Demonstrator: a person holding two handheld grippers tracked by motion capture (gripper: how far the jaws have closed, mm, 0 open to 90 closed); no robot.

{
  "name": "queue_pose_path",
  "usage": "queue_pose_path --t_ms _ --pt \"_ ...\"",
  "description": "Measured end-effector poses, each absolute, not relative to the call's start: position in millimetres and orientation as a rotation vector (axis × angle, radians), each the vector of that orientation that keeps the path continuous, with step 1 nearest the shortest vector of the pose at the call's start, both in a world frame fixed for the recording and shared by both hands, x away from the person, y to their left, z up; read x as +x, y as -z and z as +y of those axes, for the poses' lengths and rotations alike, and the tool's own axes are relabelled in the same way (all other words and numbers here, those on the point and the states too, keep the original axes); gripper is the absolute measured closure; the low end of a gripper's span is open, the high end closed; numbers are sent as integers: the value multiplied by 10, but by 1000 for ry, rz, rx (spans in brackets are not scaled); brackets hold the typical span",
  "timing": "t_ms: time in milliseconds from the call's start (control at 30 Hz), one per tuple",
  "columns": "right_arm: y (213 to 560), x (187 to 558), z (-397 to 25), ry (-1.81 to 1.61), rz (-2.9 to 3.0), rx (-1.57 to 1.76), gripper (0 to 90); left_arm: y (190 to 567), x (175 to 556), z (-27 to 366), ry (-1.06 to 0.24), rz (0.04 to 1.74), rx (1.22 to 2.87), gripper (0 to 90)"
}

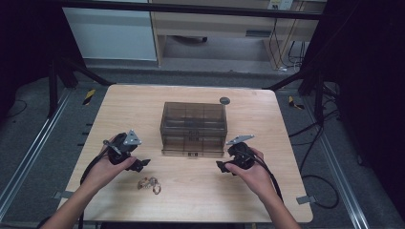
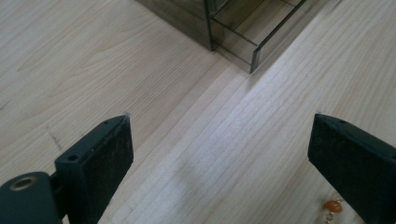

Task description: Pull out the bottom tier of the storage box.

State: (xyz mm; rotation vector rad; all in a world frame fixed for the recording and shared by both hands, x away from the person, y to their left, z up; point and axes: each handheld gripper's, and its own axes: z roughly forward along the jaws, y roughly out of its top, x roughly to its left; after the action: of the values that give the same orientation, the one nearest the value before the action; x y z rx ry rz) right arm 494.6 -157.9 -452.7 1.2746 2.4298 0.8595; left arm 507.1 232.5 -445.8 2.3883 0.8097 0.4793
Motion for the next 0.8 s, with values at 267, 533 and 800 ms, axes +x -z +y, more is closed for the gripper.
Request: queue_pose_path --t_ms 267,533,800 --pt "4505 5065 -1591 -786 2500 1139 191 4392 5144 2207 -416 715 2493 54" --pt "4459 5164 -1578 -711 2549 1012 260 4396 5211 2136 -382 661 2583 82" --pt "4431 5253 -1591 -657 2585 888 427 4342 5258 2047 -392 606 2614 238"
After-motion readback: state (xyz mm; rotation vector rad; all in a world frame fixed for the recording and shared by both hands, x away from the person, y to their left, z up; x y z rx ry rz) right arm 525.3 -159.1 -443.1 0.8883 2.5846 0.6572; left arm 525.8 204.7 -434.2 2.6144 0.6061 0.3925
